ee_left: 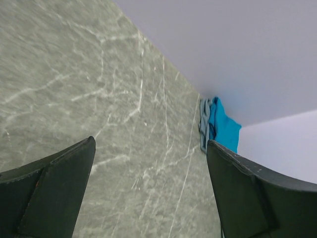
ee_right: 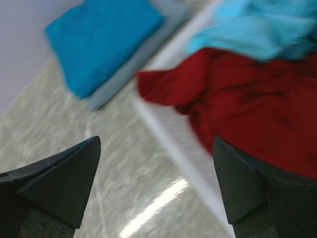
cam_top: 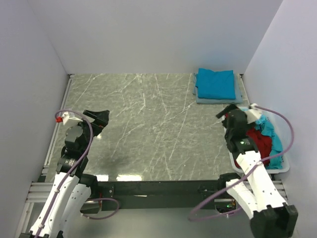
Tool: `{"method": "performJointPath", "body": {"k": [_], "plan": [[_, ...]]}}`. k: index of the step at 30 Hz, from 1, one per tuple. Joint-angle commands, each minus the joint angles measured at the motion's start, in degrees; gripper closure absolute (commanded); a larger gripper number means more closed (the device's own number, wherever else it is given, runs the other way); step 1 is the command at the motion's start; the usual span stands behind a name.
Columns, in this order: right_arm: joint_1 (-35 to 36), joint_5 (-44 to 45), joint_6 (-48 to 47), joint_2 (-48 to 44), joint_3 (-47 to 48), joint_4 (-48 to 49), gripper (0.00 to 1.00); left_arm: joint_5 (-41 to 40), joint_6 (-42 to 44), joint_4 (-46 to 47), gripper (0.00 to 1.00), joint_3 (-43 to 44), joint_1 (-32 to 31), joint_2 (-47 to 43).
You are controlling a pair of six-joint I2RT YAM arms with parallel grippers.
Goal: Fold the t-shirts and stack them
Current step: Grab the tshirt from the pile
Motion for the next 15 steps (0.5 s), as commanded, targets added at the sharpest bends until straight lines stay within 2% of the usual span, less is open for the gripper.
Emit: {"method": "performJointPath", "body": {"k": [1, 5, 9, 15], "plan": [[-8.05, 0.80, 3.55, 0.95, 4.46, -11.13, 0.00, 6.86, 2.62, 7.42, 0.01, -0.41, 0.09, 1.21], [-18.05, 1.51, 2.94, 2.36, 5.35, -14.74, 0.00, 10.01, 4.65, 9.52, 0.01, 0.55, 0.00, 4.99], [-26.24, -4.64, 1.88, 3.41, 4.29, -16.59, 0.00, 13.54, 4.99, 11.98, 0.01, 0.20, 0.00, 8.41], [-30.83, -4.39, 2.14, 4.91, 1.22, -15.80, 0.00, 15.04, 4.91, 12.16, 0.01, 1.08, 0.00, 12.11]]}}
